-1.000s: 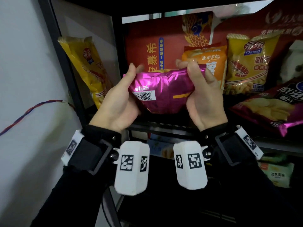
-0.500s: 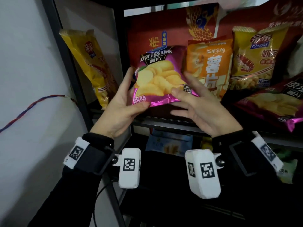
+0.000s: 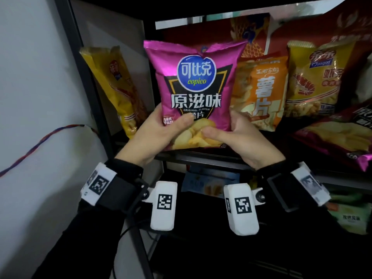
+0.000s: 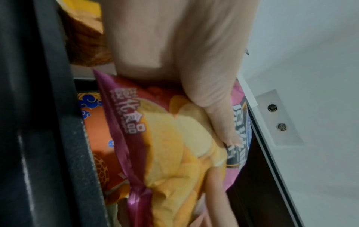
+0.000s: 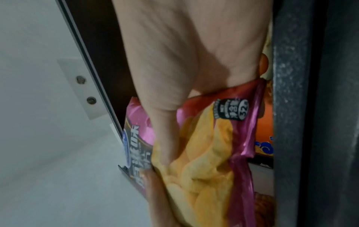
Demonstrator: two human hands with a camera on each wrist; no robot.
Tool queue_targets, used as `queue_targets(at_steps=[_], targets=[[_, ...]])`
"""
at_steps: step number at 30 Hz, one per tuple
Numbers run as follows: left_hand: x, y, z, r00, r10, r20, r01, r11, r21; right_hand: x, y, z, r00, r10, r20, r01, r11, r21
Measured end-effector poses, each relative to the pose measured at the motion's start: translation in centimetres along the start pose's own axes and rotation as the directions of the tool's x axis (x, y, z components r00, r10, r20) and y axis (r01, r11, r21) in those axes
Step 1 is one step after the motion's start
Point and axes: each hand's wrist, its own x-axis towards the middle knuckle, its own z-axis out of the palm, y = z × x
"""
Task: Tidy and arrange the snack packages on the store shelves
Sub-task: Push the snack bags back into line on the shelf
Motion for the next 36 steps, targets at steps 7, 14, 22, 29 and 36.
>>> queue_targets(at_steps=[7, 14, 22, 29, 36], targets=[[0.9, 0.2, 1.9, 0.991, -0.093, -0.096, 0.088, 0.994, -0.058, 0.7, 0.6, 1.5, 0.942, -0.041, -0.333, 0.047, 0.999, 0.009], [5.5, 3.3, 2.6, 0.985, -0.173, -0.024, 0.171, 0.982, -0.077, 0.6, 0.4, -1.9, 0.969, 0.034, -0.243, -0.098, 0.961, -0.257], [16.4, -1.3, 0.3, 0.938, -0.341, -0.055, 0.343, 0.900, 0.269, -3.1, 0.8, -6.1, 0.974, 0.103, -0.204, -0.202, 0.804, -0.559], [18.4, -5.6, -0.1, 0.928, -0.358, -0.108, 0.372, 0.861, 0.347, -3.1, 0.9, -6.3, 0.963, 0.053, -0.263, -0.192, 0.819, -0.540], [20.1, -6.9, 0.5, 0.915, -0.373, -0.152, 0.395, 0.756, 0.522, -3.0, 1.1, -5.8, 0.972, 0.055, -0.228, -0.188, 0.763, -0.618]])
